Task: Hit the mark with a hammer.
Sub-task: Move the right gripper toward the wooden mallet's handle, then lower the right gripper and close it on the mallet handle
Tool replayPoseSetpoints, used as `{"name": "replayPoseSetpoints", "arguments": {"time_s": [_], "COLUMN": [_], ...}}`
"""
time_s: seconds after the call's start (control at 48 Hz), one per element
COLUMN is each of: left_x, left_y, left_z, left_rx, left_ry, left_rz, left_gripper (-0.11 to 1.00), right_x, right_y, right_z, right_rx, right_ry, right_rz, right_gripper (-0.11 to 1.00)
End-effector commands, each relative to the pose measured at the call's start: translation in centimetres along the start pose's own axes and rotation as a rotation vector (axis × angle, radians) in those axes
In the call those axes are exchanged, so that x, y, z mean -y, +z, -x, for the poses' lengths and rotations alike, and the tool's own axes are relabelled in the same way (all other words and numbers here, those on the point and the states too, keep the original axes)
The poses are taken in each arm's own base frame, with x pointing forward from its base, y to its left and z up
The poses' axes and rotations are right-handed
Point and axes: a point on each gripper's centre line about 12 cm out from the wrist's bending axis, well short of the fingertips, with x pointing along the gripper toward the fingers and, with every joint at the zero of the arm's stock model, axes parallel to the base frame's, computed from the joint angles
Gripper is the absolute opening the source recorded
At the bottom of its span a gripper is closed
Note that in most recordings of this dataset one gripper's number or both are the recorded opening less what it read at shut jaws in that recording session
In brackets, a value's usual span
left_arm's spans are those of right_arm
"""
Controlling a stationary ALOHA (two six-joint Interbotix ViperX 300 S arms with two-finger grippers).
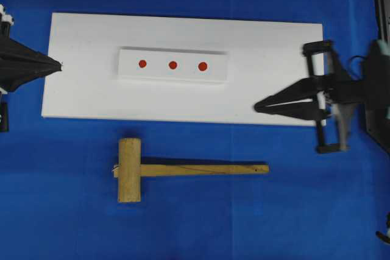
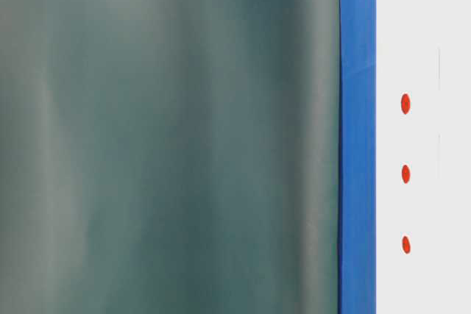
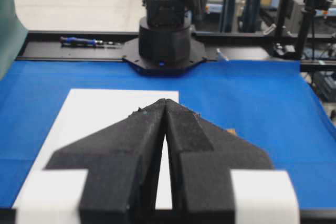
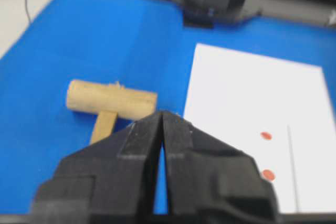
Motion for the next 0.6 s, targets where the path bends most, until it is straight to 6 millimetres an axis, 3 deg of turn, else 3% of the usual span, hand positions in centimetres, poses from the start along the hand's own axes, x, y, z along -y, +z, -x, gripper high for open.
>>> {"name": "replayPoseSetpoints", "arguments": {"time_s": [0.0, 0.104, 0.25, 0.312, 0.583], "left_x": [0.0, 0.0, 0.0, 0.0, 0.0], "left_y": [0.7, 0.6, 0.2, 0.1, 0.1], "left_z": [-0.2, -0.2, -0.2, -0.1, 0.0], "left_rx": [0.015, 0.015, 0.005, 0.003, 0.008], "left_ry": [-0.001, -0.001, -0.001, -0.001, -0.001], "left_rz": [0.005, 0.005, 0.005, 0.005, 0.006], "left_gripper": [0.00, 0.00, 0.00, 0.00, 0.00], "right_x": [-0.1, -0.2, -0.6, -0.9, -2.4], "right_y": [0.2, -0.6, -2.2, -3.0, -6.3], "right_z": [-2.2, -4.6, -7.9, -9.4, -13.9], "right_rx": [-0.035, -0.101, -0.207, -0.229, -0.215], "right_ry": [-0.001, -0.004, -0.004, -0.002, 0.011], "right_rz": [-0.025, -0.054, -0.072, -0.086, -0.172], "right_gripper": [0.07, 0.30, 0.76, 0.91, 0.91]}}
